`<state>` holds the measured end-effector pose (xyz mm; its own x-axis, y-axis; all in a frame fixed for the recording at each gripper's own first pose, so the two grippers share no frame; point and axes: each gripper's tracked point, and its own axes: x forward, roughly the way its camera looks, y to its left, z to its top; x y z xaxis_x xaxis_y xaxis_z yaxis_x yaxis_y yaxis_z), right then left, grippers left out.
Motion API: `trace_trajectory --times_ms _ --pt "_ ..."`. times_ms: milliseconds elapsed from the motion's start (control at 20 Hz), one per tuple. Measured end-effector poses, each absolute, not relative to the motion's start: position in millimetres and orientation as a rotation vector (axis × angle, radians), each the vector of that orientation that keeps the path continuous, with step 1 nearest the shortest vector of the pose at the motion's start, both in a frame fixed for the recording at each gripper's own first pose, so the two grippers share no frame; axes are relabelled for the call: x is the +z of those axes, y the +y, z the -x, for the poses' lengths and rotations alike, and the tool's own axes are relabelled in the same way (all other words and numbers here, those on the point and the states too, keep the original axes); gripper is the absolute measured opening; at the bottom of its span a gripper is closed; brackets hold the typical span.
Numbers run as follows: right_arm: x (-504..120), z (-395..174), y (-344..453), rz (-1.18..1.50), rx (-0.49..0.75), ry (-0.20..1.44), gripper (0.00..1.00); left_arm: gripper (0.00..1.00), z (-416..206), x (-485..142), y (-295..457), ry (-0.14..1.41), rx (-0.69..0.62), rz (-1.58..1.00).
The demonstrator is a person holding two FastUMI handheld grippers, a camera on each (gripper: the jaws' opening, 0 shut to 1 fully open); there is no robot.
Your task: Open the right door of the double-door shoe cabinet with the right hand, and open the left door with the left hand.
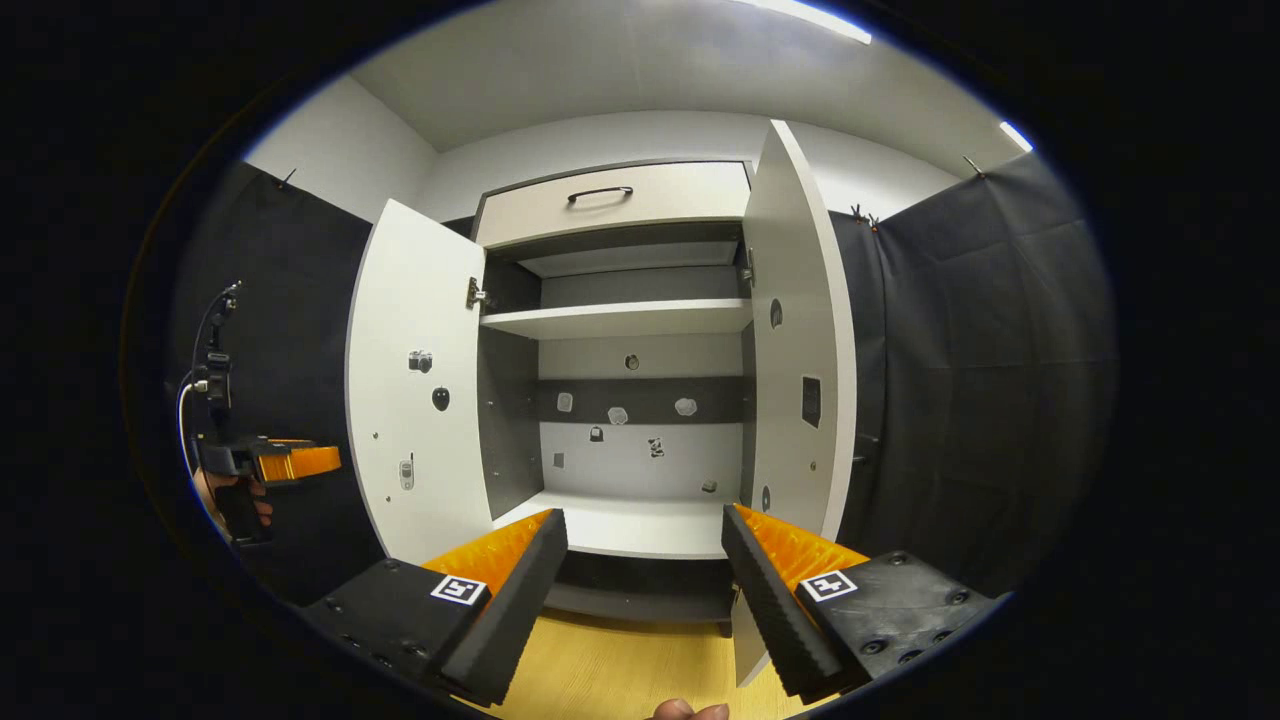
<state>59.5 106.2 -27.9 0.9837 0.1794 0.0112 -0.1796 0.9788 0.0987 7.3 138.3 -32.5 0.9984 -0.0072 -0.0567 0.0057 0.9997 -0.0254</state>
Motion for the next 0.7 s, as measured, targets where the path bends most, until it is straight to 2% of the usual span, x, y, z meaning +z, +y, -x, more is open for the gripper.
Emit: trace_trajectory --times_ms 100,350,550,700 --pt "-29 -62 95 -0.093 0.142 -0.001 0.98 0.95 0 -26 121 0.043 -0.021 0.019" --pt "-26 -63 89 -0.110 0.130 -0.003 0.98 0.95 18 -16 87 0.015 -0.034 0.040" --pt "-19 -62 84 -0.105 0.129 -0.020 0.98 0.98 32 -12 77 0.013 0.005 0.071" --pt "-14 -60 80 -0.086 0.118 -0.036 0.98 0.95 41 -3 70 -0.009 0.017 0.069"
